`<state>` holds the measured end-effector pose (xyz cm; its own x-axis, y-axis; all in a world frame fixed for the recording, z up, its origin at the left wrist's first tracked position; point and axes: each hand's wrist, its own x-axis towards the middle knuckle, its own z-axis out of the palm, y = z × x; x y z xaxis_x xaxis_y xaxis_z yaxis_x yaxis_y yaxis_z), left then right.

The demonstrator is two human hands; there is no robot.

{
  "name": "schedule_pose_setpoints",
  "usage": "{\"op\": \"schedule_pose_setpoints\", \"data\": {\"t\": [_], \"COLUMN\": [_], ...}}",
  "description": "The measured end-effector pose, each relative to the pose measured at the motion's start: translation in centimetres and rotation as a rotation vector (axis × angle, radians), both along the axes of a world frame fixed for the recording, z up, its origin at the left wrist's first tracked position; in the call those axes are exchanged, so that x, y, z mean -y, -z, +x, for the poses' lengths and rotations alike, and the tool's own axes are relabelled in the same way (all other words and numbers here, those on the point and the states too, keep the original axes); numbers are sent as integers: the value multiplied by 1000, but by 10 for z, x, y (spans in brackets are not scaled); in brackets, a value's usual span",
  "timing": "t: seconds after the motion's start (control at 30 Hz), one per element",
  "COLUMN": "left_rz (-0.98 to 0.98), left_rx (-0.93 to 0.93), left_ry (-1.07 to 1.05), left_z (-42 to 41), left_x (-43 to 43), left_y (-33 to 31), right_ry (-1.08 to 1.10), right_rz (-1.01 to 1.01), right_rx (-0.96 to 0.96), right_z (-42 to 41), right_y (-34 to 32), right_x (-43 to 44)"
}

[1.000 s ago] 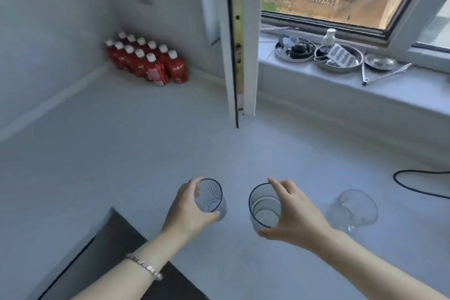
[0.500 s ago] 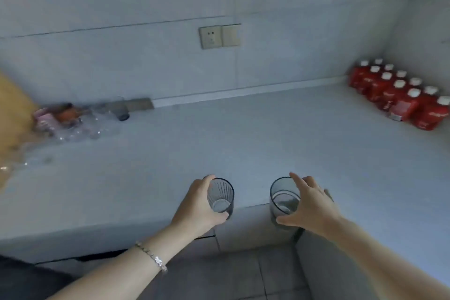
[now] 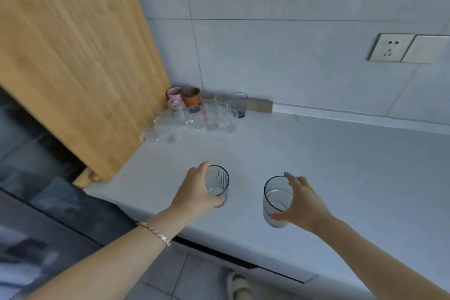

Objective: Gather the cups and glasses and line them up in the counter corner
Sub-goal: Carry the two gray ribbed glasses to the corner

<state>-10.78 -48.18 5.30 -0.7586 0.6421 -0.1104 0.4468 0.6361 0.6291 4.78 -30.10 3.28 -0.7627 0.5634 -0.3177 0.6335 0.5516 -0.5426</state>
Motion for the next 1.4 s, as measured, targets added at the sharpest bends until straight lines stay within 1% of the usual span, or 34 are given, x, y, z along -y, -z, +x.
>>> {"op": "schedule_pose_setpoints", "data": {"t": [0.13, 0.3, 0.43, 0.53, 0.67, 0.77, 0.93, 1.1, 1.17, 1.27, 1.4], "left_rz": [-1, -35, -114, -205, -383, -417, -416, -311, -264, -234, -287], "left_rx": [-18, -27, -23, -73, -228, -290, -319, -252, -253, -236, -178], "left_ry": [-32, -71, -41, 15, 185, 276, 405, 459, 458, 435, 492], "left_z": [-74, -165, -223, -260, -305, -334, -368, -381, -383, -387, -387], "left_x": [-9, -22, -35, -51, -70, -75, -70, -66, -63, -58, -58], "left_y": [3, 4, 12, 24, 44, 62, 83, 99, 104, 111, 106], "right_ry": [-51, -115, -107, -81, 5, 71, 181, 241, 248, 273, 276], "right_rz": [-4, 1, -20, -28, -30, -29, -33, -15, -3, -6, -118], "right_rx": [-25, -13, -11, -14, -25, -21, 0, 0, 7, 64, 180], "right_z": [-79, -177, -234, -263, -295, -319, -362, -390, -399, -407, -392], "right_y": [11, 18, 21, 28, 44, 55, 67, 75, 76, 77, 74], "right_x": [-11, -27, -32, -30, -22, -12, 3, 18, 20, 24, 22]}}
